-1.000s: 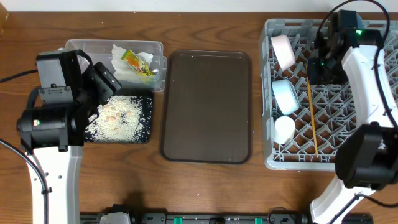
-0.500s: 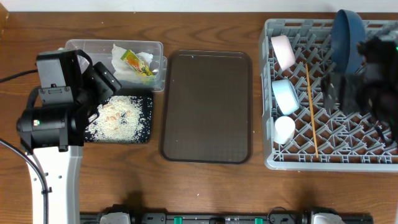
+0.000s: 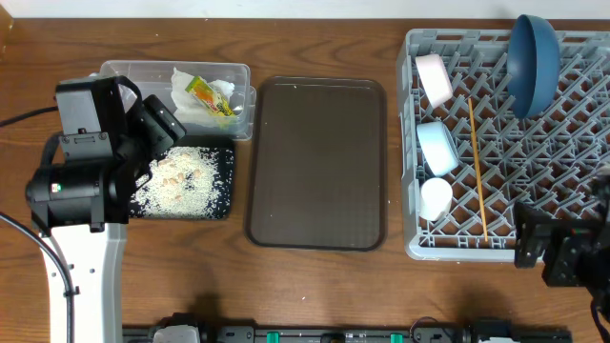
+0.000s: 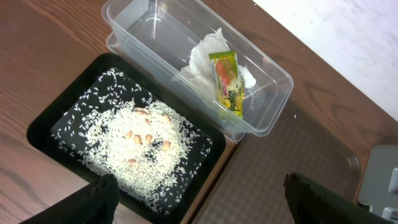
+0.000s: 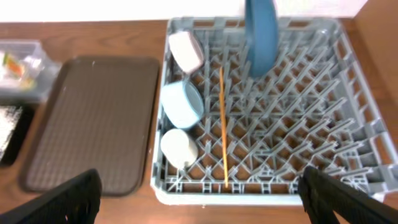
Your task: Sort waste into correct bins and load items into the dishwasher rack
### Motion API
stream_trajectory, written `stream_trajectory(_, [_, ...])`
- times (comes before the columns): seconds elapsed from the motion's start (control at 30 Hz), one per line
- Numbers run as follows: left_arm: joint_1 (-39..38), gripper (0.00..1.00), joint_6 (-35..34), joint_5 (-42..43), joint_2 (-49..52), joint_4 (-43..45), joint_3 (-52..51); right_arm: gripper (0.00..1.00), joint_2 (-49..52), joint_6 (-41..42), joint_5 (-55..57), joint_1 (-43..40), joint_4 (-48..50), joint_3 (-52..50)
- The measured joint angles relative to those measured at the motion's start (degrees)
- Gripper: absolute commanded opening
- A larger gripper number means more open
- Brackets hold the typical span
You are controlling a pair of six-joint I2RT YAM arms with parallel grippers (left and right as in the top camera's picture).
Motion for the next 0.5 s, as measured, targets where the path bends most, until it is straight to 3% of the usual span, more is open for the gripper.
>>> stream_trajectory(0.13, [0.0,0.88,0.0,0.0,0.0,0.0,0.0,0.99,-4.0,-0.5,1.6,0.0,12.7,-10.4])
stream_trajectory(0.5, [0.0,0.88,0.0,0.0,0.0,0.0,0.0,0.99,-21.5,-1.2,1.7,-0.5,61.2,-56.4])
